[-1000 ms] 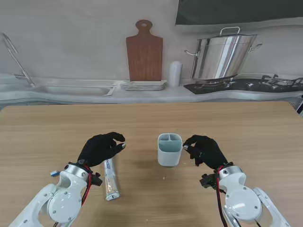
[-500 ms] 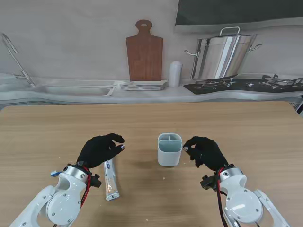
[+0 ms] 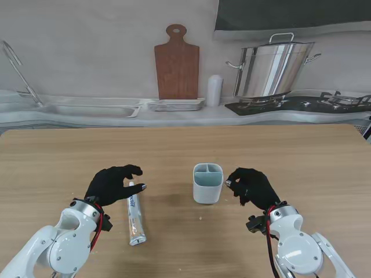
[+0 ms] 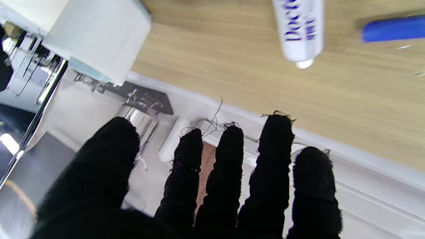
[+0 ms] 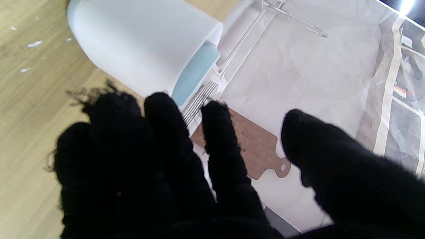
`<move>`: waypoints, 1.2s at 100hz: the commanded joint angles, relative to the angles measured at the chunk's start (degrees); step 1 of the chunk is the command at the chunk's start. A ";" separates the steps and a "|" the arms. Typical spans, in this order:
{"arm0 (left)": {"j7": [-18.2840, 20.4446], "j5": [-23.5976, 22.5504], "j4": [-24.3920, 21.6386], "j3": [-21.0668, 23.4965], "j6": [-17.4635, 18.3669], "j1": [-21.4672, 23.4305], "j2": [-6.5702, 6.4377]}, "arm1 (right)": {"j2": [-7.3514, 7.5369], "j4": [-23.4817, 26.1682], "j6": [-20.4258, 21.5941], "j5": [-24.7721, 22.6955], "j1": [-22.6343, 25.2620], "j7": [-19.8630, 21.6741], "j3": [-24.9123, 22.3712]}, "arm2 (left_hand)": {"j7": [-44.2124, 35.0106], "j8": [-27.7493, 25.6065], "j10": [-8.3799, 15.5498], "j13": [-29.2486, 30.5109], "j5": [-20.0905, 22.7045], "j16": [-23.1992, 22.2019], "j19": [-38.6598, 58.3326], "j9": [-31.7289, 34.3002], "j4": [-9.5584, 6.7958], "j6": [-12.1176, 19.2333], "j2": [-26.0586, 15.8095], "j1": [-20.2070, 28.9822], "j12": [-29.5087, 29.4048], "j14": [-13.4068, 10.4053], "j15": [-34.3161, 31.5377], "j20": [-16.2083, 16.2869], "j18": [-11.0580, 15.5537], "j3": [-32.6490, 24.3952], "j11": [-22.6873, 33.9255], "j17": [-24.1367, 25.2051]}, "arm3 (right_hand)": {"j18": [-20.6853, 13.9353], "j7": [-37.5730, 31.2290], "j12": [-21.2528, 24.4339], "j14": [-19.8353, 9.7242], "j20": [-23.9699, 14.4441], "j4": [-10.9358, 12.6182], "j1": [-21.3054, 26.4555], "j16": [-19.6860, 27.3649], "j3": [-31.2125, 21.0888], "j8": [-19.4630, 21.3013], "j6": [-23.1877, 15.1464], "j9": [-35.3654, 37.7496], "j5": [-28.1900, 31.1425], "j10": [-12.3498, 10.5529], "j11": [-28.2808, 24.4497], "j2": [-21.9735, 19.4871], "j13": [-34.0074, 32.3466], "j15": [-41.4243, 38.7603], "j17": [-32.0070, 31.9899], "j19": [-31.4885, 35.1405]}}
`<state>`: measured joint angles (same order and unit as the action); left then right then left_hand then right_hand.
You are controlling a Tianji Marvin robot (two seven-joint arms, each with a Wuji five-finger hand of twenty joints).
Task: Organize toothpaste and toothbrush
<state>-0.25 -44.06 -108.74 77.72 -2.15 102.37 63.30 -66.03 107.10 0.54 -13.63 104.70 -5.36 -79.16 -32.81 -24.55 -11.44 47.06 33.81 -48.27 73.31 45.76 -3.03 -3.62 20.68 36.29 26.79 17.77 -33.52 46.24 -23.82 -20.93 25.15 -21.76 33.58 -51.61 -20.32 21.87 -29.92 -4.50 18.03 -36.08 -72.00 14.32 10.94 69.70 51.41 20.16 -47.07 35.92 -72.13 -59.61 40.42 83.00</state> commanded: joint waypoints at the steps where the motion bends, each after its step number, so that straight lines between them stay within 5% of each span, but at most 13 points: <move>1: 2.71 -0.37 -1.88 1.31 -0.26 1.24 -0.93 | -0.20 0.56 0.24 -0.20 0.93 0.43 -0.06 | 0.39 -0.82 -0.04 3.45 -1.50 -2.83 4.23 3.74 -1.69 1.92 -2.11 0.09 0.83 -0.25 -4.57 1.67 2.50 3.19 2.75 -2.52 | 5.25 -0.63 -0.76 3.93 -2.44 -0.88 -1.07 0.74 -0.26 -0.49 -1.66 -0.28 1.39 3.66 -0.04 0.66 -1.01 0.23 -1.11 0.99; 22: 11.77 -5.89 -4.34 3.84 -1.23 3.16 -2.52 | -0.19 0.97 0.22 -0.14 1.33 0.48 -0.23 | -0.78 -1.82 0.35 8.59 1.20 -7.02 11.30 8.63 -2.58 3.54 -5.46 1.24 4.01 -1.22 -12.46 1.75 4.94 10.58 7.25 -7.78 | 5.25 0.90 -0.78 4.18 -2.43 0.17 -1.38 0.74 -0.12 -1.22 -1.63 -0.24 0.56 3.83 0.01 -0.23 -0.98 0.35 -1.11 0.99; 38: 14.31 -8.24 -3.90 2.44 -5.66 2.61 -2.87 | -0.20 1.27 0.40 -0.51 1.65 0.20 -0.39 | -6.24 -4.86 -0.69 12.24 4.14 -7.45 15.86 12.16 -3.48 -1.19 -5.55 0.12 5.10 -0.34 -16.73 1.25 4.78 12.77 10.67 -12.00 | 5.25 1.12 -0.80 4.03 -2.43 0.60 -1.55 0.66 0.00 -1.12 -1.74 -0.20 0.44 3.78 0.04 -0.36 -1.03 0.26 -1.11 0.99; 73: 23.47 -13.31 0.33 -4.42 -13.47 -5.71 -4.11 | -0.09 1.46 0.64 -0.47 1.90 0.64 -0.44 | -11.94 -7.16 -0.68 16.50 5.87 -7.32 24.13 15.42 -3.77 -3.13 -5.66 -3.89 6.47 -0.54 -24.28 -0.93 7.45 16.66 15.75 -18.31 | 5.25 1.09 -0.83 4.07 -2.42 0.74 -1.59 0.61 0.23 -1.01 -1.72 -0.15 0.61 3.70 0.11 -0.53 -1.00 0.26 -1.11 1.00; 120: 26.84 -16.56 5.41 -9.78 -18.05 -12.06 -4.56 | -0.09 1.71 1.26 -0.60 2.36 0.53 -0.89 | -16.55 -10.73 -0.34 19.41 7.53 -7.40 29.15 17.68 -3.77 -1.94 -6.26 -6.78 8.03 -0.44 -29.27 -2.60 8.83 17.97 18.78 -22.26 | 5.25 1.14 -0.90 4.05 -2.42 0.74 -1.68 0.51 0.29 -0.96 -1.74 0.00 0.87 3.58 0.09 -0.56 -1.02 0.09 -1.11 1.00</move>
<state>25.22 -60.47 -103.50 68.00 -20.20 90.96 58.58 -65.97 108.31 1.54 -13.84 106.20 -5.58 -80.03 -49.48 -35.22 -11.33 64.73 40.19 -54.56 98.07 61.78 -4.94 -5.93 15.62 31.10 32.72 15.56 -61.26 44.11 -19.70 -4.00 42.76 -42.81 33.58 -50.66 -20.32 21.88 -29.93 -4.50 18.02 -36.08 -72.00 13.22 10.86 69.67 51.41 20.17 -46.96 35.89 -72.13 -59.51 40.33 83.00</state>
